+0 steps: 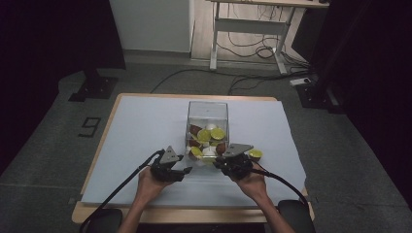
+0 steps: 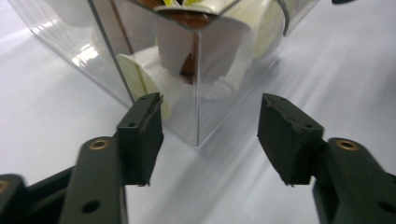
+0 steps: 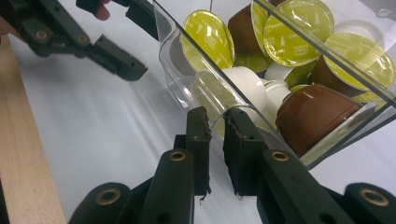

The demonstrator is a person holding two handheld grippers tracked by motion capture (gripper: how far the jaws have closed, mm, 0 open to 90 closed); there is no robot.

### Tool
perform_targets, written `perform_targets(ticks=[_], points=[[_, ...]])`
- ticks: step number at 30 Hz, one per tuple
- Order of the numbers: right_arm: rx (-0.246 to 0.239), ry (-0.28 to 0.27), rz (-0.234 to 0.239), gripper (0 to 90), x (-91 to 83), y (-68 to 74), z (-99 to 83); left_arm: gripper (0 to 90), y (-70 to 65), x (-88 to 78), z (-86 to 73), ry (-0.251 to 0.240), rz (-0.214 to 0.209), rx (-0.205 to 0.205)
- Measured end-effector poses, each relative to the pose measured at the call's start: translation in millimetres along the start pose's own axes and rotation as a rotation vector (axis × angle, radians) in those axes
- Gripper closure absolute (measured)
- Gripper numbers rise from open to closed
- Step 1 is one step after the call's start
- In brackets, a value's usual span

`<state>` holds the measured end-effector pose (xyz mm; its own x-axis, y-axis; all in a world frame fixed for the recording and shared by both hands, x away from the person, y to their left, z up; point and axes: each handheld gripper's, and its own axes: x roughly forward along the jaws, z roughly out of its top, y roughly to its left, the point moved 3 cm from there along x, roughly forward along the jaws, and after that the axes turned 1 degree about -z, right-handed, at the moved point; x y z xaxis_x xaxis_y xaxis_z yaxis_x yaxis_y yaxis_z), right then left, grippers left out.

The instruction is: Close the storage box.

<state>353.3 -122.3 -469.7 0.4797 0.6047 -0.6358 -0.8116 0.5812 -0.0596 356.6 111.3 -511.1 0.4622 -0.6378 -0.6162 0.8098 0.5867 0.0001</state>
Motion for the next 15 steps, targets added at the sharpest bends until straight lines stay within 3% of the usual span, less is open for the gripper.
perform_targets(ticks=[3,8,15], points=[[0.001,-0.003,-0.007,79.3,0.7,-0.4,0.2,31.3,-0.4,3.3,-2.5,0.019,-0.012,0.005],[0.003,-0.006,-0.019,79.2,2.2,-1.7,1.1,21.4,1.1,8.8,-6.7,0.048,-0.046,-0.02],[0.006,-0.01,-0.039,79.2,4.9,-5.0,2.6,15.4,4.6,12.2,-11.3,0.073,-0.062,-0.053]])
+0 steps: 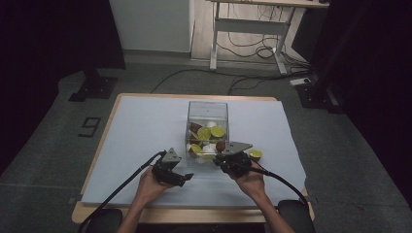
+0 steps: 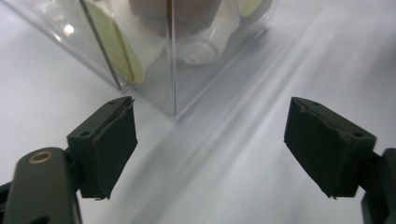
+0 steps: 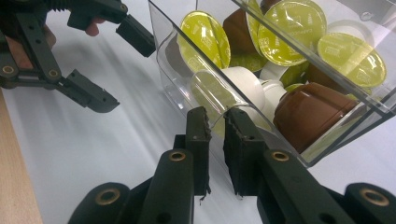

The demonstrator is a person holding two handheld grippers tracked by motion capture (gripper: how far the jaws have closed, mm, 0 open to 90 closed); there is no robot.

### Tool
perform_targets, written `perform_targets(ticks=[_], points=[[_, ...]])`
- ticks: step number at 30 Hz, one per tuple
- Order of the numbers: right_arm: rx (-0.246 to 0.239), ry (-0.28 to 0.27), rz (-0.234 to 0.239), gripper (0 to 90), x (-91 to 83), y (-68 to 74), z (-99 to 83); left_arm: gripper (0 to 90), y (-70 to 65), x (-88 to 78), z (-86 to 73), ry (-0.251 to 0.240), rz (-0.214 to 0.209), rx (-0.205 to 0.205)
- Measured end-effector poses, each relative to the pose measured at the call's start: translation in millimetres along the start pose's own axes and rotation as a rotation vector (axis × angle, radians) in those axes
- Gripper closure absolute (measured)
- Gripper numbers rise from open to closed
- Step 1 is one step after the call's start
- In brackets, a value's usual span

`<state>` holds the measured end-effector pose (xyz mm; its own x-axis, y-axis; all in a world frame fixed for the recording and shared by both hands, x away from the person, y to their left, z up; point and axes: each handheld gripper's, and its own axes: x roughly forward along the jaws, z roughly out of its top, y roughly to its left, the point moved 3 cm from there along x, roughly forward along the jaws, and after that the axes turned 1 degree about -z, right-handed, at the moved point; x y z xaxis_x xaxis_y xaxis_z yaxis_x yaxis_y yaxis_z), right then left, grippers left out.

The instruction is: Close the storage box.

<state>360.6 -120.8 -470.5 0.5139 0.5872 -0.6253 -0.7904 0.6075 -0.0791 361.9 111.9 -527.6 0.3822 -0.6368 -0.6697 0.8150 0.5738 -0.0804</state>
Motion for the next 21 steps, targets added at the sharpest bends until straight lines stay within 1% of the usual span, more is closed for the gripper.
perform_targets(ticks=[2,3,5,7,9,10,13,17,19,20,21], points=[[-0.003,-0.003,-0.006,79.2,0.9,-0.8,0.3,14.4,1.2,1.1,-1.4,0.006,0.008,-0.003],[-0.001,-0.006,-0.02,79.3,2.6,-2.1,0.7,13.7,1.8,1.8,-3.1,0.012,0.015,0.001],[-0.001,-0.006,-0.025,79.3,3.0,-2.6,0.9,12.5,1.6,2.3,-4.0,0.017,0.021,0.006],[0.002,-0.007,-0.026,79.3,4.2,-4.4,1.8,8.7,2.4,4.2,-6.3,0.03,0.03,0.006],[0.005,-0.007,-0.026,79.3,4.5,-4.5,2.0,7.5,3.2,5.3,-7.2,0.037,0.028,0.0],[0.003,-0.009,-0.029,79.3,5.1,-5.3,2.4,4.4,4.2,7.0,-8.5,0.048,0.025,-0.005],[0.004,-0.008,-0.028,79.3,5.5,-6.1,2.7,0.6,4.1,8.6,-9.4,0.055,0.024,-0.007],[0.005,-0.008,-0.028,79.3,6.1,-6.9,3.3,0.0,4.6,11.1,-11.2,0.07,0.021,-0.005],[0.009,-0.008,-0.025,79.2,6.7,-7.9,3.5,0.0,5.8,14.7,-13.9,0.093,0.028,-0.006],[0.009,-0.008,-0.025,79.2,6.7,-7.9,3.5,0.0,5.8,14.7,-13.9,0.093,0.028,-0.006],[0.011,-0.01,-0.024,79.2,7.4,-9.2,3.7,0.0,5.7,16.1,-14.9,0.1,0.038,-0.001]])
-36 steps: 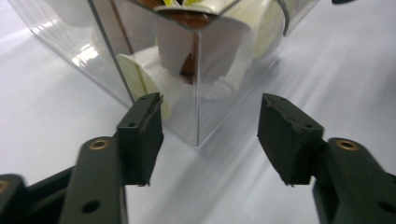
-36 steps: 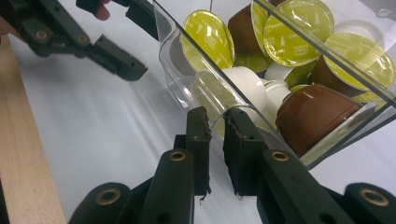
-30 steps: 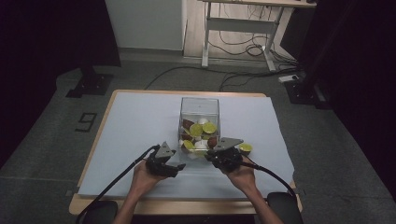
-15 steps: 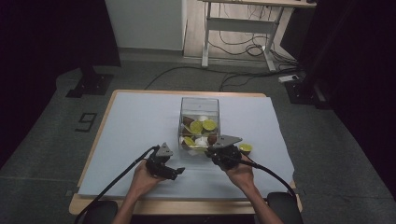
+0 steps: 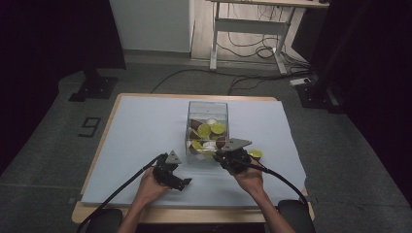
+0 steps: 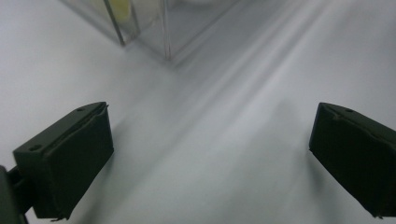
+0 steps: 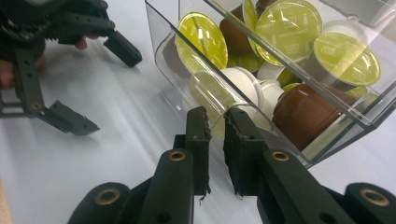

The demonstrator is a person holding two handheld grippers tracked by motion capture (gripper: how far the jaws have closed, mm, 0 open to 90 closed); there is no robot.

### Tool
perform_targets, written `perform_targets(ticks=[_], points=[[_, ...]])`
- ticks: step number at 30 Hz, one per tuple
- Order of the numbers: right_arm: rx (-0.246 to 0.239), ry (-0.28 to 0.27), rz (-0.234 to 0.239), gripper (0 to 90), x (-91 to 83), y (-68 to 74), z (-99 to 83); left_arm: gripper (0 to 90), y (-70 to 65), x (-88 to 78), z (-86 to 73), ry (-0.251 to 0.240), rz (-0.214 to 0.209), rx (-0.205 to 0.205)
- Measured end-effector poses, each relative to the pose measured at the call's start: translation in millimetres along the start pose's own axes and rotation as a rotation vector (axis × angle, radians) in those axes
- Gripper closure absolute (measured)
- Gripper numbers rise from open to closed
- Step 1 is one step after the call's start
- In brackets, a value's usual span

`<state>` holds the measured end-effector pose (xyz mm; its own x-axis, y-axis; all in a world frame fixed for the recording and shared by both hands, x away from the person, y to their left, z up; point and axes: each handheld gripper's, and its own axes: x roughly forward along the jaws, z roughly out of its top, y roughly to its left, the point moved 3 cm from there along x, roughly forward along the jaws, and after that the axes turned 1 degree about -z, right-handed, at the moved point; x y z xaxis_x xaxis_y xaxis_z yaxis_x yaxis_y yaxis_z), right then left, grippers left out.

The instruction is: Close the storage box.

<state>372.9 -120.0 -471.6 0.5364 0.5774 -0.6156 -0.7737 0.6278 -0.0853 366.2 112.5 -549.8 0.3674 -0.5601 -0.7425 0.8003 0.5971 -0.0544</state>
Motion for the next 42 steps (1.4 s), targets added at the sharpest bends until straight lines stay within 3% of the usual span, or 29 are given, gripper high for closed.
perform_targets(ticks=[24,42], points=[[0.025,-0.003,-0.02,79.2,9.0,-11.1,5.2,0.7,-1.5,1.5,-0.3,0.01,0.026,0.011],[0.027,-0.007,-0.072,80.4,17.6,-17.4,9.0,0.7,-1.6,1.5,-0.4,0.011,0.027,0.011]])
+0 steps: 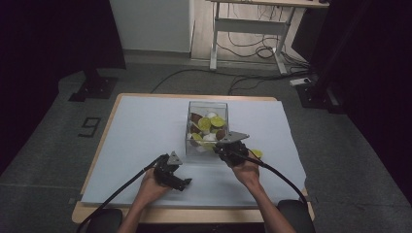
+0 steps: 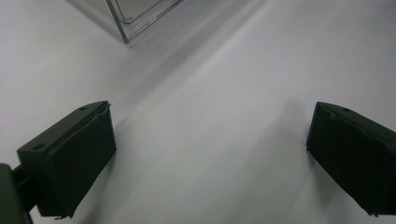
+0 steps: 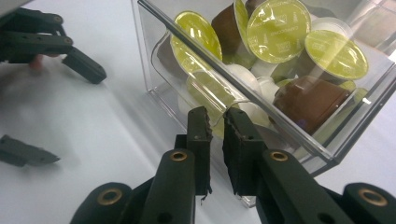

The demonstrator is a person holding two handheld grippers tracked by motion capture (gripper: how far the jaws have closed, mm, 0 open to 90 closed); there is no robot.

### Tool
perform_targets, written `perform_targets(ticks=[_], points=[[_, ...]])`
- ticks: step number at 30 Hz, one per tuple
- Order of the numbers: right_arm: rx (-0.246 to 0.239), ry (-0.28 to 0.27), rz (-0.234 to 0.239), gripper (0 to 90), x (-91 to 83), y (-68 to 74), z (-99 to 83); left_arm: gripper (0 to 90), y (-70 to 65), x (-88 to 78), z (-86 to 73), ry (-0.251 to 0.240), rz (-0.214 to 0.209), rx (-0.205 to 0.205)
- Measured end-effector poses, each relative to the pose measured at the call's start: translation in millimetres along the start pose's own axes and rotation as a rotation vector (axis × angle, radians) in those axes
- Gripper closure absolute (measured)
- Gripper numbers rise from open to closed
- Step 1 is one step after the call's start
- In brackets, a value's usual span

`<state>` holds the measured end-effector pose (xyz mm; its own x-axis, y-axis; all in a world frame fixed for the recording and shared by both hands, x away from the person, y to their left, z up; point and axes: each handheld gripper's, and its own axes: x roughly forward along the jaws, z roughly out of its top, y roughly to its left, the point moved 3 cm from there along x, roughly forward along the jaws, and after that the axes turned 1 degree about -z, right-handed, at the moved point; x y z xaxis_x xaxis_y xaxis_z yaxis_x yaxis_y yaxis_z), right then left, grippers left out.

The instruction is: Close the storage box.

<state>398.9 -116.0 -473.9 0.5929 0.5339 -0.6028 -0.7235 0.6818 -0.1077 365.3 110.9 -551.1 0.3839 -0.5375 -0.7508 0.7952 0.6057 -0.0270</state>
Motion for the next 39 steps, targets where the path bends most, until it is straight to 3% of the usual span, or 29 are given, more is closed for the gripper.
perform_targets(ticks=[8,26,39], points=[[0.011,0.001,-0.035,81.5,6.1,-3.4,3.0,0.7,0.0,0.1,0.0,-0.002,0.0,-0.001],[0.035,0.002,-0.054,82.6,14.9,-4.8,1.1,0.7,0.0,0.2,0.0,-0.002,0.0,-0.001],[0.047,0.0,-0.043,81.6,15.8,-5.8,0.8,0.7,-0.1,0.2,0.0,-0.002,0.0,-0.002]])
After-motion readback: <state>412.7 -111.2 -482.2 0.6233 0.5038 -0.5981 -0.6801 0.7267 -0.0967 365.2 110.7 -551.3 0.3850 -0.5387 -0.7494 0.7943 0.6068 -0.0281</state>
